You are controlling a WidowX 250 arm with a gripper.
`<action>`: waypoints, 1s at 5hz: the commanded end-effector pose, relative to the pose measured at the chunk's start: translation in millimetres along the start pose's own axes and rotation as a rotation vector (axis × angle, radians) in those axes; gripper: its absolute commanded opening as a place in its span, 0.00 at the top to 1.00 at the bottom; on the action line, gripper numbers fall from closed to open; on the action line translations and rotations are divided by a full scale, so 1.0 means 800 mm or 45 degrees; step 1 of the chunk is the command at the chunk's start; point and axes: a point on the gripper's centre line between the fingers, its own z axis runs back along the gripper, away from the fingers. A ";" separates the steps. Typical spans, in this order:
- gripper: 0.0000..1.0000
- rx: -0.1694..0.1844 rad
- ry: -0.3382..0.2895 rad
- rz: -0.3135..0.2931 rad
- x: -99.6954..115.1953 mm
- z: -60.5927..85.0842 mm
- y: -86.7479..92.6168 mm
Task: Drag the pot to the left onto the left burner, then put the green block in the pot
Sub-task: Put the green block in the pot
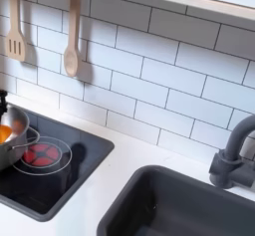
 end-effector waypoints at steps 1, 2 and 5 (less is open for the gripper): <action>0.00 -0.006 -0.011 0.005 0.001 0.003 0.000; 0.00 -0.011 -0.013 0.006 0.000 0.004 -0.001; 1.00 -0.027 -0.001 0.008 -0.001 0.007 -0.005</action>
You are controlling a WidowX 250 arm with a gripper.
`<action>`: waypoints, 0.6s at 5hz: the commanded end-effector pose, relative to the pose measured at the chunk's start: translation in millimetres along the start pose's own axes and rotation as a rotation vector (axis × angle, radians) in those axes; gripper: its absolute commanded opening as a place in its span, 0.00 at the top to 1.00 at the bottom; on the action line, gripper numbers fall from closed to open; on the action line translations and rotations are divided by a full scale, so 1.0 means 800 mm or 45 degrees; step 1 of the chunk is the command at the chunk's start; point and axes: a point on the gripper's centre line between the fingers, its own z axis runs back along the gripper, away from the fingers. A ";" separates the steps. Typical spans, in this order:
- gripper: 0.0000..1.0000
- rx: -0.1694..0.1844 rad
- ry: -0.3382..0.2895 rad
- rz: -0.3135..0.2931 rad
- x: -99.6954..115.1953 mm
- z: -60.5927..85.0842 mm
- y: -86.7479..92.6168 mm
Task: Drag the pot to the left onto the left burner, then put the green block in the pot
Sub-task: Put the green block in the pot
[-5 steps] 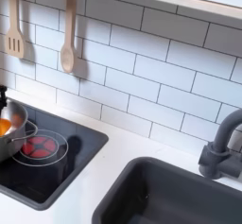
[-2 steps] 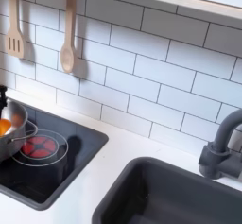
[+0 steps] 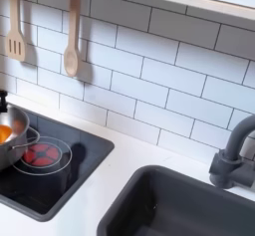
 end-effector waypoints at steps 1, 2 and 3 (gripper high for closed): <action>1.00 -0.035 -0.008 0.006 0.000 0.010 -0.007; 1.00 -0.055 -0.002 -0.002 -0.003 0.012 -0.015; 1.00 -0.072 0.013 -0.004 -0.006 0.006 -0.022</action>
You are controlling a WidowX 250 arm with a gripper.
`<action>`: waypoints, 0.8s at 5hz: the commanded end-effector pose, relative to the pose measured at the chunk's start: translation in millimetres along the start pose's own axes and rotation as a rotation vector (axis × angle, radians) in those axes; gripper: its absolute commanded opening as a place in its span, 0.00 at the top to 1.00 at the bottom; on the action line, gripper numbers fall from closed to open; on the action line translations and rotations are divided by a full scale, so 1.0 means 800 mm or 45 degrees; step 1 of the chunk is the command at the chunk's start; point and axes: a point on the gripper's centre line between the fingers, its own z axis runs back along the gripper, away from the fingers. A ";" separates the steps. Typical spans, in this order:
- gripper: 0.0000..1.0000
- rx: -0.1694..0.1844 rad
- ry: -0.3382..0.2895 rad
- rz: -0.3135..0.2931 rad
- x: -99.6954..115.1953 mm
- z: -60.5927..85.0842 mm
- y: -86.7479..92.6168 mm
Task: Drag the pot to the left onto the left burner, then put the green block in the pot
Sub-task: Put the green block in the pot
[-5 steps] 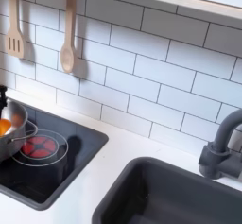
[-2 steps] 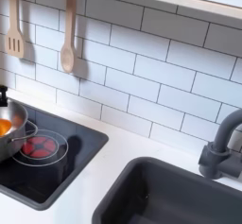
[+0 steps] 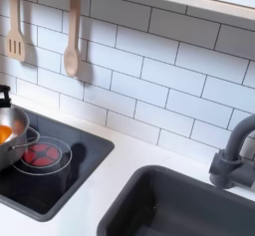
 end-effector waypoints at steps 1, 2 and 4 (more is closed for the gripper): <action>1.00 -0.029 -0.004 -0.065 -0.013 0.001 -0.032; 1.00 -0.025 -0.006 -0.065 -0.017 0.001 -0.032; 0.13 -0.016 0.008 -0.058 -0.016 -0.006 -0.030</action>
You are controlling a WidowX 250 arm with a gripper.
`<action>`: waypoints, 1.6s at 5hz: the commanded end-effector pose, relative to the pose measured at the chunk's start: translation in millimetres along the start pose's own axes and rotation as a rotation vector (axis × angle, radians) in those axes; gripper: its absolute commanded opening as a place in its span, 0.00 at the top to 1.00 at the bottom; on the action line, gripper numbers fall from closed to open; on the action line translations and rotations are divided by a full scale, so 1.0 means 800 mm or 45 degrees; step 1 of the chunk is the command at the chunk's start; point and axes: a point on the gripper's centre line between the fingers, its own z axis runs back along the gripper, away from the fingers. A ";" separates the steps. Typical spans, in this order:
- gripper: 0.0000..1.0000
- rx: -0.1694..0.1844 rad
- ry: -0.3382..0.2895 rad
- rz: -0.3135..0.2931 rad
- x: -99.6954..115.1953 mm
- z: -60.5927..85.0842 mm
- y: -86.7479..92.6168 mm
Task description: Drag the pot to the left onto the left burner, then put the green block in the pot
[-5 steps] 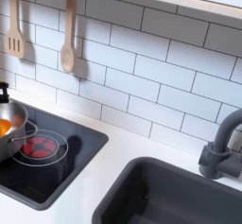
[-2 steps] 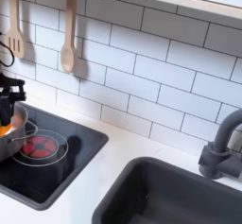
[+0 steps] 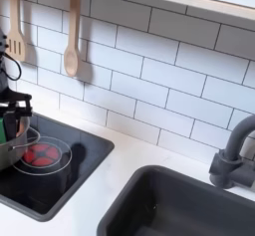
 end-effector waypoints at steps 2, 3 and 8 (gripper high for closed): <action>0.00 0.014 -0.007 0.007 0.001 0.002 0.002; 0.00 0.009 -0.008 0.007 0.001 0.002 0.001; 0.00 -0.031 -0.065 0.005 0.006 0.041 -0.011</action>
